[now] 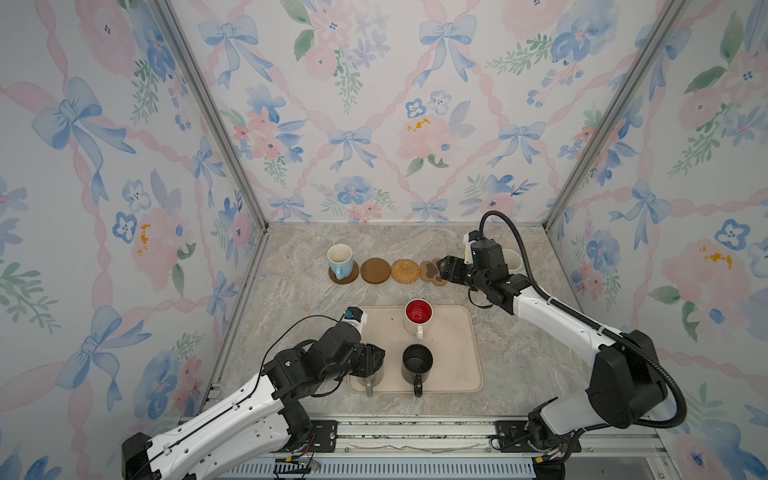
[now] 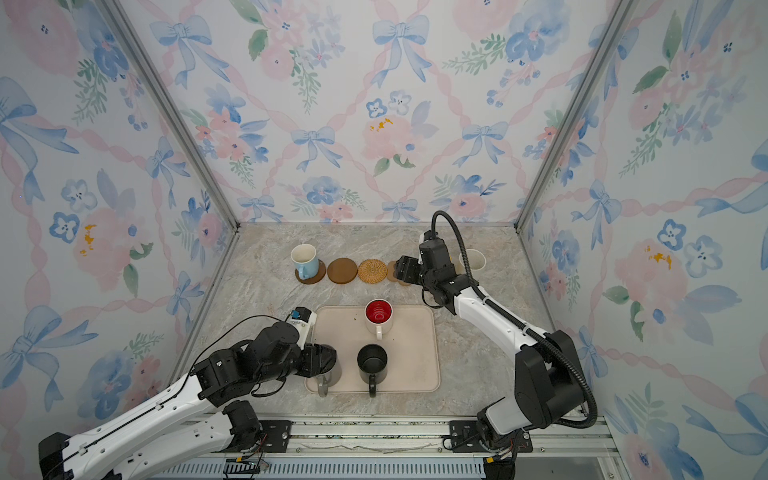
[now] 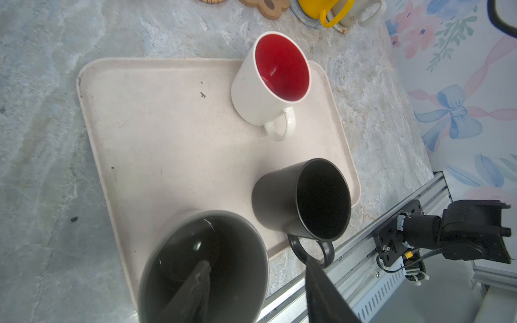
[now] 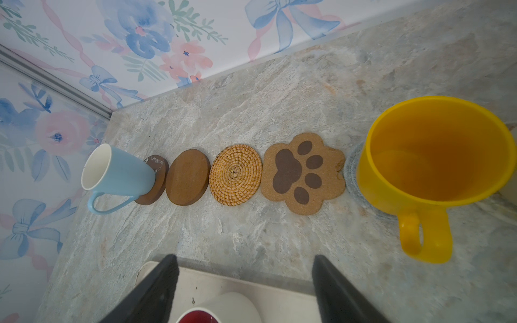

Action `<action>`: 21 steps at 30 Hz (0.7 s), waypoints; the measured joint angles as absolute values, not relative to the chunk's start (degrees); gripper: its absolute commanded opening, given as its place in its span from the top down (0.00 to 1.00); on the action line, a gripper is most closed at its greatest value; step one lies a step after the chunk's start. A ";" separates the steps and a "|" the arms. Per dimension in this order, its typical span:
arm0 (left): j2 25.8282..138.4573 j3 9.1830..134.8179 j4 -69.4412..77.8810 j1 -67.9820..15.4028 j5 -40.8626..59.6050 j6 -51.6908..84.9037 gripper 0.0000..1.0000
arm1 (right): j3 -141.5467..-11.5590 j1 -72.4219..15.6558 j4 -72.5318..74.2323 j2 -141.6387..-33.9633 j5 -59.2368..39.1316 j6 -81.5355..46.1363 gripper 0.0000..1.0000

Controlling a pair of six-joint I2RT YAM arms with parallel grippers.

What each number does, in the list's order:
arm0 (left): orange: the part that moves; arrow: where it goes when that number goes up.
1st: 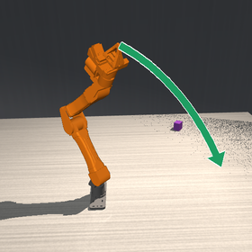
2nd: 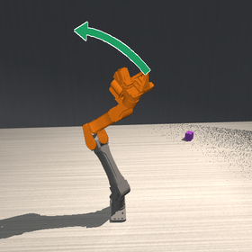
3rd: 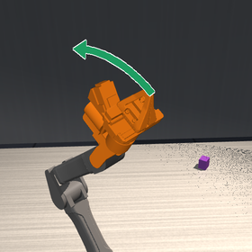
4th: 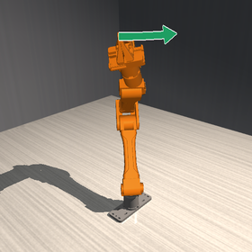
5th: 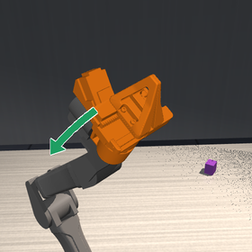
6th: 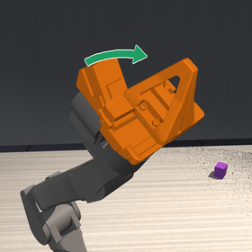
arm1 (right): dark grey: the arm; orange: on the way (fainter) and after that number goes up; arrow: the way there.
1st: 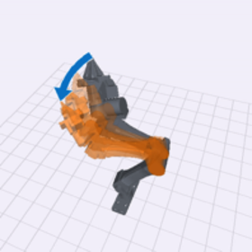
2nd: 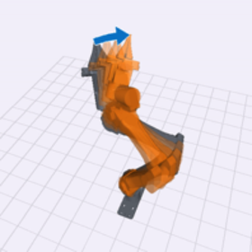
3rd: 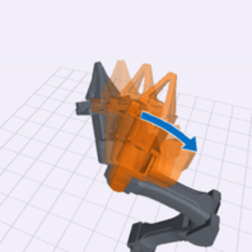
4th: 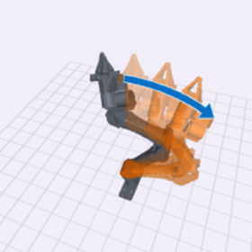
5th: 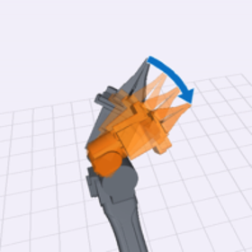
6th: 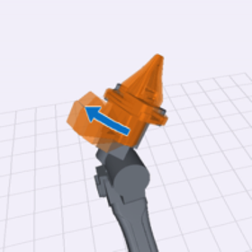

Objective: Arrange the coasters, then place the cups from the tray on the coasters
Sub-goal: 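Move the left gripper over the grey mug on the tray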

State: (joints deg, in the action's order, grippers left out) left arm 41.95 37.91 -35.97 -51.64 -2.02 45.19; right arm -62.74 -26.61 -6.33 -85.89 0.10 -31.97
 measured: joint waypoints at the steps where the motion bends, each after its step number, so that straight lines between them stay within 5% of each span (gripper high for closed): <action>1: 41.19 37.85 -36.69 -51.77 -2.02 45.56 0.50 | -62.74 -26.61 -6.26 -85.93 -0.10 -32.01 0.22; 21: 39.13 37.85 -44.95 -53.58 2.15 47.24 0.55 | -62.74 -26.61 -5.30 -87.35 -1.78 -32.27 0.22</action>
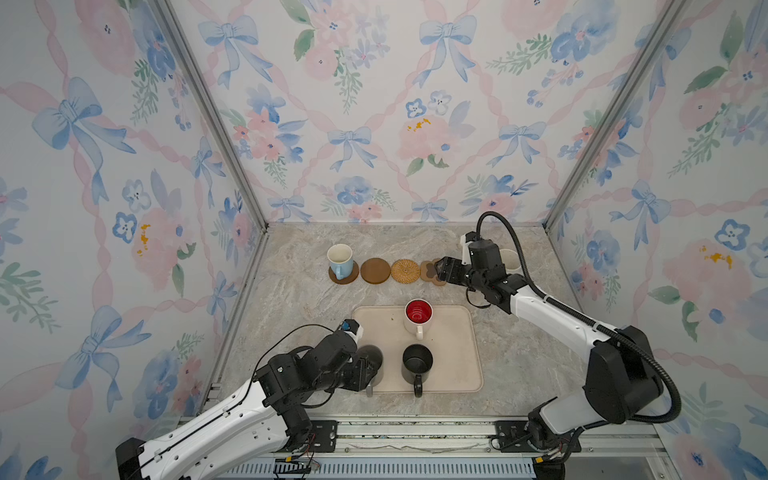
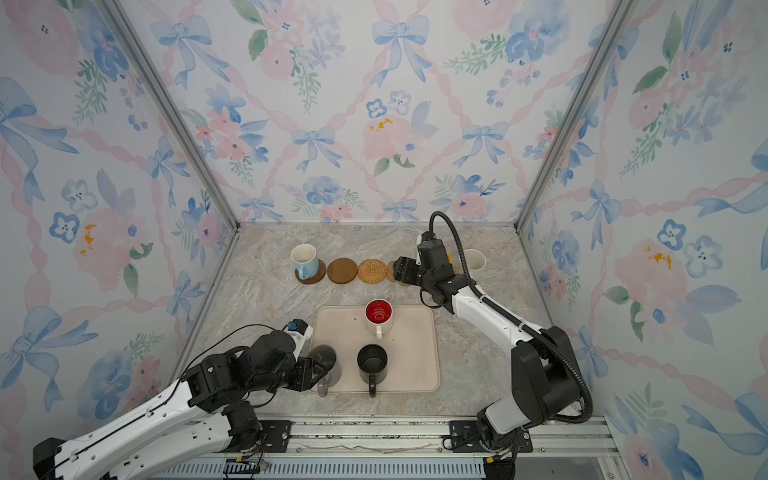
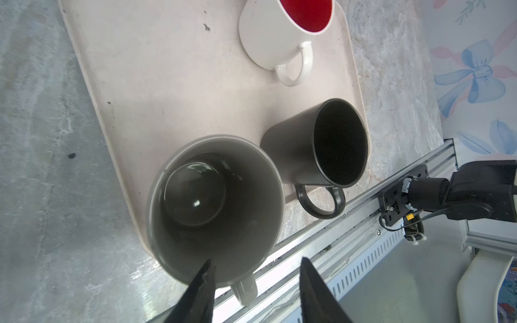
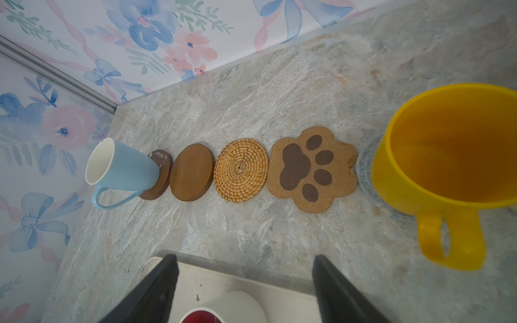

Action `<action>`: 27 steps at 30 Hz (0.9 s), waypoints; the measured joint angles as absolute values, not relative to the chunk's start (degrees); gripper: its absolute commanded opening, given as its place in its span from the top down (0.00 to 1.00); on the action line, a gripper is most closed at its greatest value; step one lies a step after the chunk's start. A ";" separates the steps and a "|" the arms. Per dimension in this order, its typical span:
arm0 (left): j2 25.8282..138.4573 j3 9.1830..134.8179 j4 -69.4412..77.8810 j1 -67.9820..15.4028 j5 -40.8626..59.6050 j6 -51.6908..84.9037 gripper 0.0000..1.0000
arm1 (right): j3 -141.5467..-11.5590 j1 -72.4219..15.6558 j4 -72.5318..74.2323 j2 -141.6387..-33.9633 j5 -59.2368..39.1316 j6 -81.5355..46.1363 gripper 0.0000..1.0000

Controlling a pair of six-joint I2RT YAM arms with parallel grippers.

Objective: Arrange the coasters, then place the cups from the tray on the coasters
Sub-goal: 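Move the left gripper over the grey mug on the tray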

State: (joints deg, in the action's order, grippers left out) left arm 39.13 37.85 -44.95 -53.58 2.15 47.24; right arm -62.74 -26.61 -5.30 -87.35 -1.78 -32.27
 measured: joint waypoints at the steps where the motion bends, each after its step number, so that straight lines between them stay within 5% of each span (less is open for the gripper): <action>1: 39.09 37.85 -45.01 -53.63 2.46 47.27 0.55 | -62.74 -26.61 -5.30 -87.35 -1.80 -32.38 0.22; 27: 37.80 38.04 -47.92 -55.18 3.09 49.36 0.57 | -62.74 -26.61 -5.26 -88.25 -2.85 -32.62 0.21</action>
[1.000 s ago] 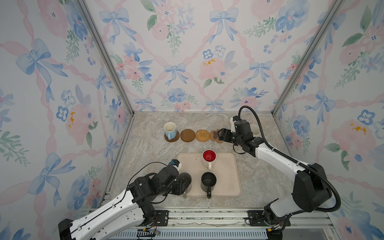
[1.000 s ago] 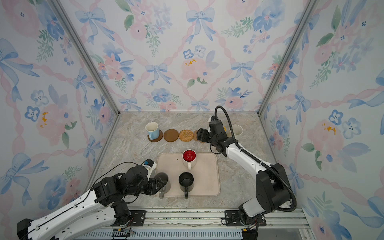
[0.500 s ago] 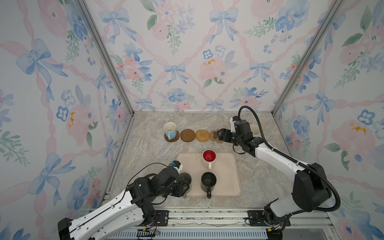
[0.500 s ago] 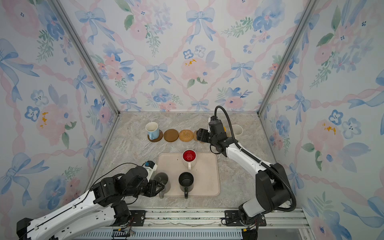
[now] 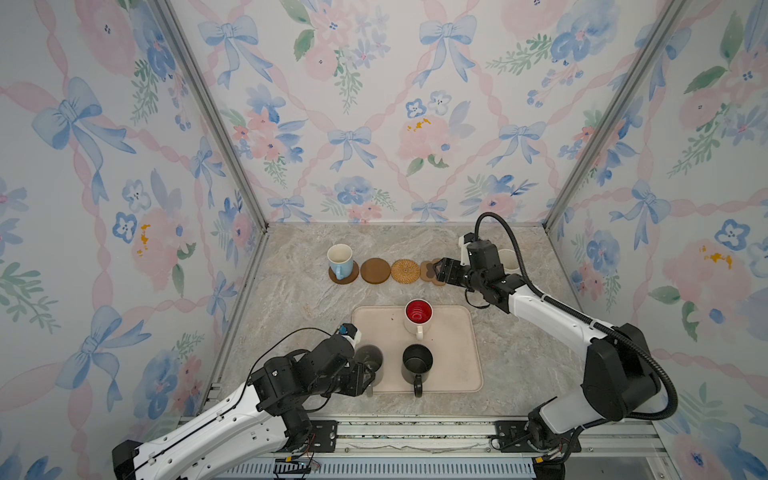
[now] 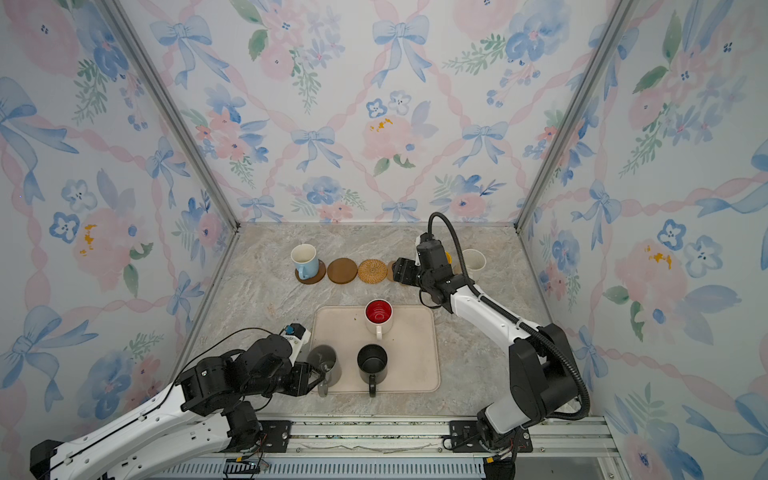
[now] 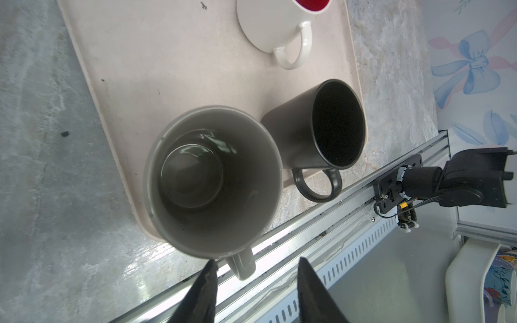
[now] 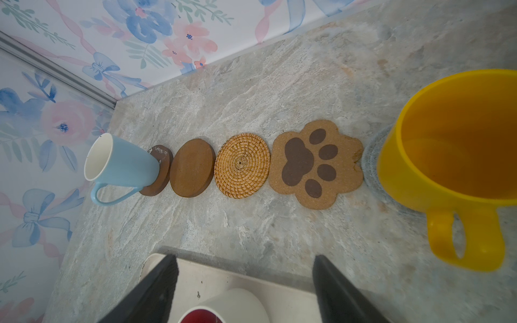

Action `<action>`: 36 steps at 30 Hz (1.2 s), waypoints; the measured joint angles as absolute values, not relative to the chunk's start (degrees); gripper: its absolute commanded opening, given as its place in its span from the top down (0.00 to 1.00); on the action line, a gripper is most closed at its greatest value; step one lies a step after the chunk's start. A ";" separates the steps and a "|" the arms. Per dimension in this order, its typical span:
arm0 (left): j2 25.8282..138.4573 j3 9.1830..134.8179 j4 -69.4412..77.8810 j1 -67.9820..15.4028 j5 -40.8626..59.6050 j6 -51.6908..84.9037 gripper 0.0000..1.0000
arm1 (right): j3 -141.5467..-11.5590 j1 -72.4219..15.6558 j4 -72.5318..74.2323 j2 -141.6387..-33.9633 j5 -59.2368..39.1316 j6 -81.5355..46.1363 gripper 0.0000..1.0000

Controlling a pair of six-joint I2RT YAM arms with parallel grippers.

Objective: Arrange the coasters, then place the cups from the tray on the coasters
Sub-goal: 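Move the left gripper over the grey mug on the tray, then lower the left gripper into the grey mug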

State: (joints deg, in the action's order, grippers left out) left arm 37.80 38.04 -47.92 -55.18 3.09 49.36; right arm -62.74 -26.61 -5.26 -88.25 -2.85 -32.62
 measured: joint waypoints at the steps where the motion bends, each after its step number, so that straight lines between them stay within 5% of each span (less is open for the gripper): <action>1: 38.26 38.04 -47.92 -55.42 3.25 49.39 0.57 | -62.74 -26.61 -5.26 -88.25 -2.85 -32.64 0.22; 36: 49.23 34.17 -42.85 -56.62 -5.30 54.54 0.54 | -62.76 -26.59 -4.21 -90.37 -4.78 -33.06 0.22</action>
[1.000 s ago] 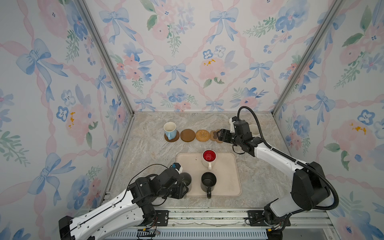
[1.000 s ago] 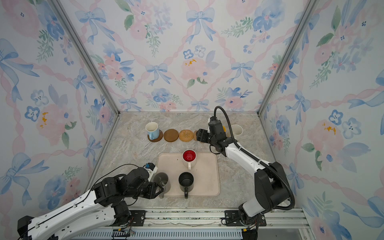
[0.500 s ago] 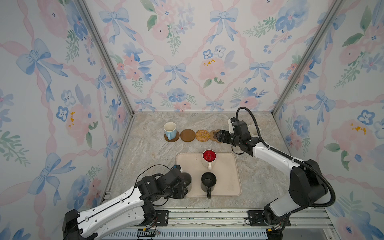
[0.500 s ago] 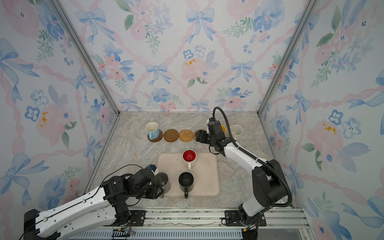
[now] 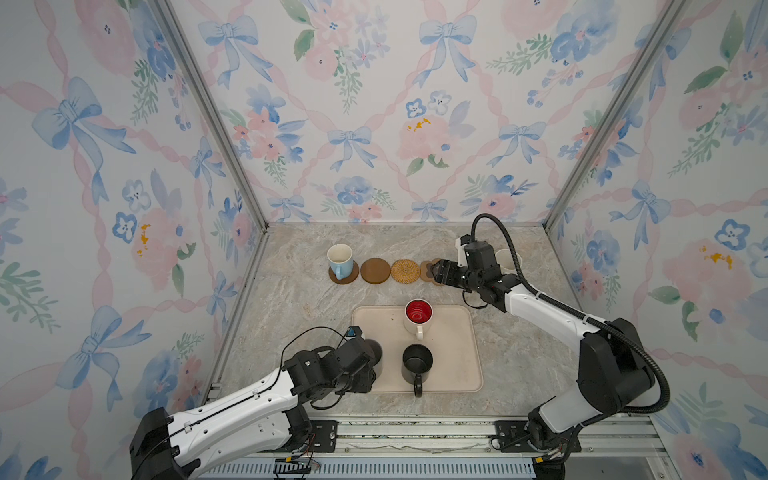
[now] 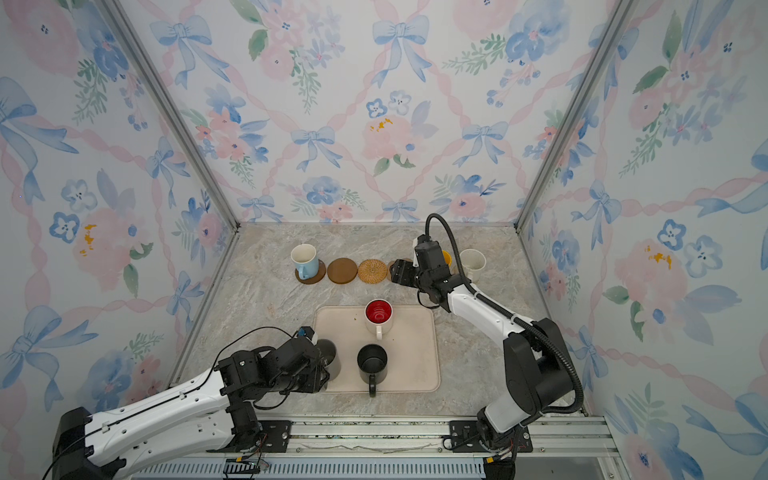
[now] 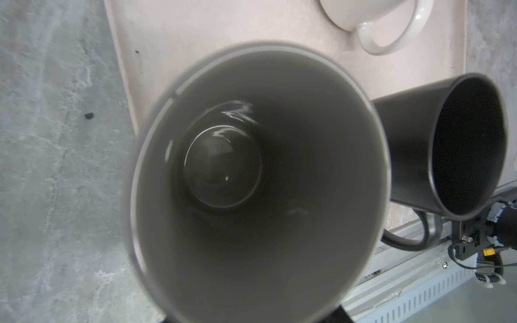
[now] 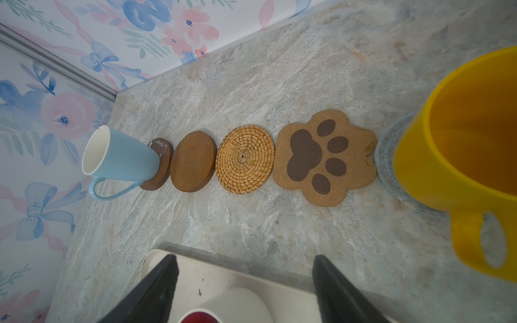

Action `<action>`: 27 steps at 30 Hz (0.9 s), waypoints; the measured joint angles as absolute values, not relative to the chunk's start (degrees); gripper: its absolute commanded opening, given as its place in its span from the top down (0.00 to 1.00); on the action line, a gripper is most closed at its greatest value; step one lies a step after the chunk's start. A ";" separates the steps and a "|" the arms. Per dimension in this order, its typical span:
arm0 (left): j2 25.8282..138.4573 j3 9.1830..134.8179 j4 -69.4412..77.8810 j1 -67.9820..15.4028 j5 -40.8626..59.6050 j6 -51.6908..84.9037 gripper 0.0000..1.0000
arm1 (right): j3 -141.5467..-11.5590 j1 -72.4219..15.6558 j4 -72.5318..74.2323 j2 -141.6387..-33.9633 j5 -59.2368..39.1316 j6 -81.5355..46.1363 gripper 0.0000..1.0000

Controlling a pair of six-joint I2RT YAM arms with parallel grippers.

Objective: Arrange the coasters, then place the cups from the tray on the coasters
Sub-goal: 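Lower the left gripper into the grey mug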

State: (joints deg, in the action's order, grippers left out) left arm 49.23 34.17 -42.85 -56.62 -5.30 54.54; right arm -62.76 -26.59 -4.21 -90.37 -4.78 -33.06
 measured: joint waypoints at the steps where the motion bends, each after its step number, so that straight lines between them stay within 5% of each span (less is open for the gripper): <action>1: 49.39 34.17 -42.85 -56.62 -6.04 54.76 0.54 | -62.76 -26.57 -4.19 -90.37 -4.80 -33.06 0.22; 27: 55.31 34.17 -41.65 -56.62 -12.21 55.55 0.69 | -62.76 -25.39 -3.99 -91.92 -6.20 -33.08 0.22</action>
State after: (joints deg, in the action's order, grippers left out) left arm 55.31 34.17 -41.65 -56.62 -12.21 55.55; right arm -62.76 -25.39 -3.99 -91.92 -6.20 -33.08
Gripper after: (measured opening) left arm 0.318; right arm 0.777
